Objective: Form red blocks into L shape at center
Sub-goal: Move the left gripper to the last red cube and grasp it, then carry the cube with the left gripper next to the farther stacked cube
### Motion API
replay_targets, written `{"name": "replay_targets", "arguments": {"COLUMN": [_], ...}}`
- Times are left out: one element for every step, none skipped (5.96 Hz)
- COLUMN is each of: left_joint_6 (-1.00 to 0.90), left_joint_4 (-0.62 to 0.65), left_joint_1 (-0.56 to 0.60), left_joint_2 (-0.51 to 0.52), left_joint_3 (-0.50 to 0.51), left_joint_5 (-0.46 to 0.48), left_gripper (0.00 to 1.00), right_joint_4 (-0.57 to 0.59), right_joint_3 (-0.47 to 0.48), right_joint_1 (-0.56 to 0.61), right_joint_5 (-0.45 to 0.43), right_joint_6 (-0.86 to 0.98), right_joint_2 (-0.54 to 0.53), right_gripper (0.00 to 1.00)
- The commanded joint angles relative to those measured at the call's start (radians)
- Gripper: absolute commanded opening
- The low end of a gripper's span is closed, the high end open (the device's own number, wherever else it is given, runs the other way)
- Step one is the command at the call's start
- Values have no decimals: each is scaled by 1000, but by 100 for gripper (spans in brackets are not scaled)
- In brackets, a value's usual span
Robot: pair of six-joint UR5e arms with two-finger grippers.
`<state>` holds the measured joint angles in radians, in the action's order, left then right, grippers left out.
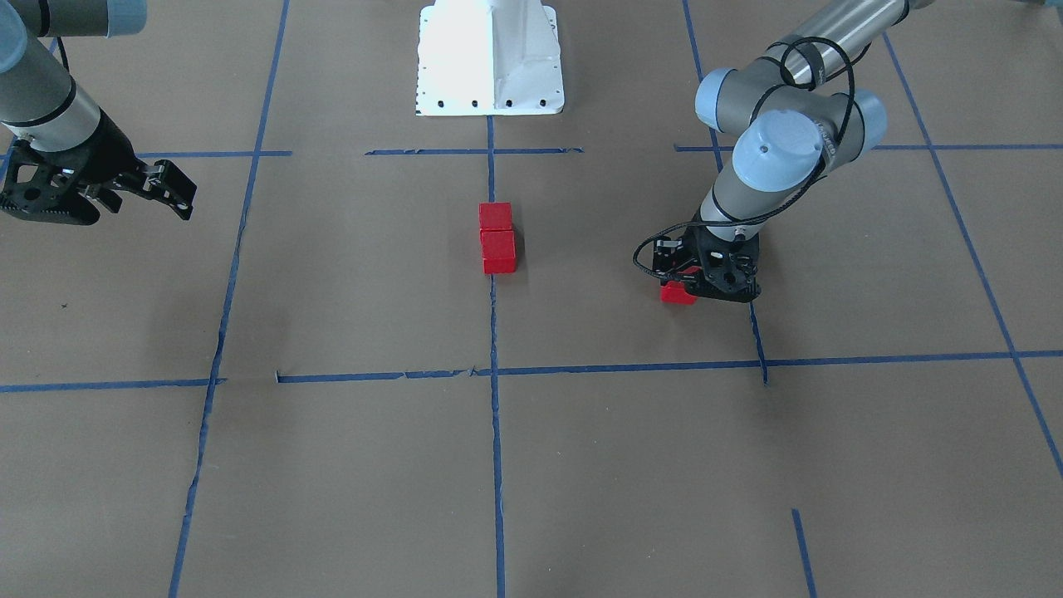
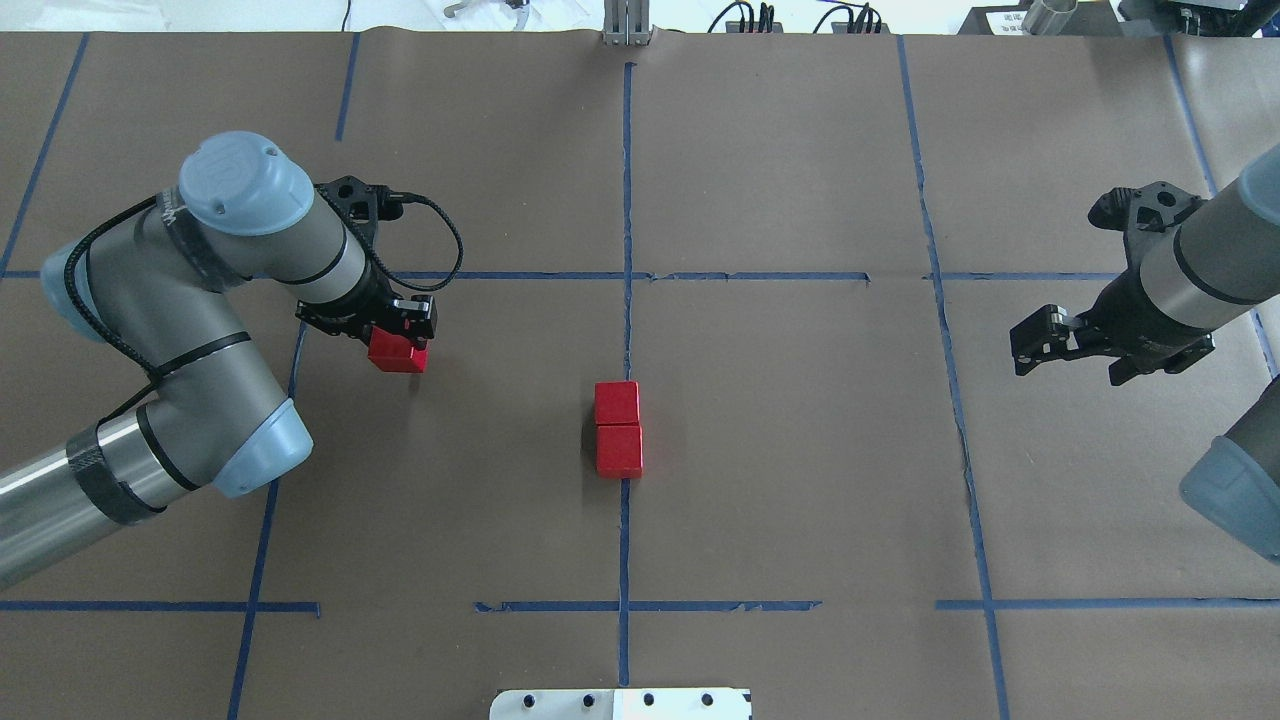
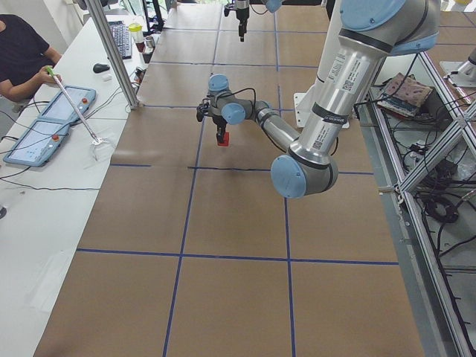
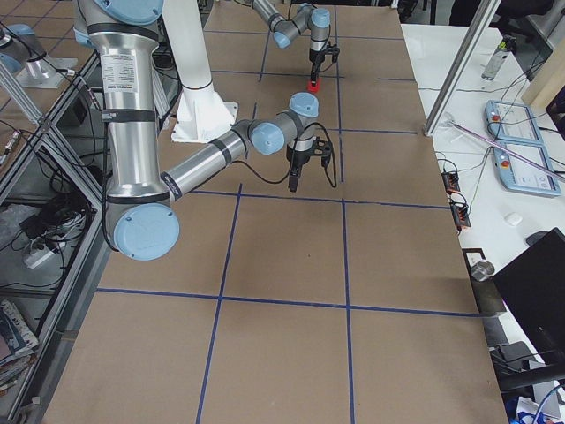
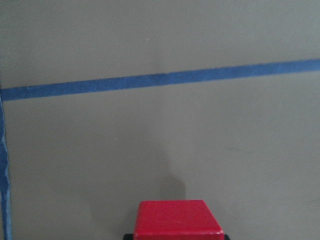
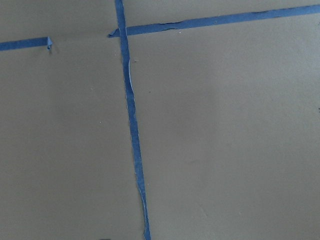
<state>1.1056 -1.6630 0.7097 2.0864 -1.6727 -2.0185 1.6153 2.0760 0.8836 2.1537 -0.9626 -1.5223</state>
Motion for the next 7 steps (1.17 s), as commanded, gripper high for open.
{"name": "replay_targets", "arguments": {"left_joint_6": [192, 327, 459, 615, 1071, 1234, 1381], "left_joint_4": [273, 301, 302, 305, 298, 307, 293], "left_joint_1": [-73, -131, -144, -159, -183, -217, -223], "left_joint_2": [83, 87, 109, 109, 101, 125, 132], "left_joint_3": [-140, -186, -187, -187, -182, -150, -113], "left_joint_5": [121, 157, 159, 164, 176, 199, 195], "left_gripper": [0, 0, 0, 0, 0, 3, 3], "right_joint_4": [0, 0, 0, -2, -2, -2, -2], "right_joint_3": [9, 22, 38, 56, 64, 68, 68], "right_joint_1": [2, 2, 2, 2, 2, 2, 2], "right_joint_5": [0, 0, -2, -2, -2, -2, -2], "right_joint_6": [-1, 1, 1, 5, 2, 2, 2], "right_joint_2": [-10, -24, -39, -59, -64, -64, -64], "right_gripper": [100, 100, 100, 100, 100, 100, 100]}}
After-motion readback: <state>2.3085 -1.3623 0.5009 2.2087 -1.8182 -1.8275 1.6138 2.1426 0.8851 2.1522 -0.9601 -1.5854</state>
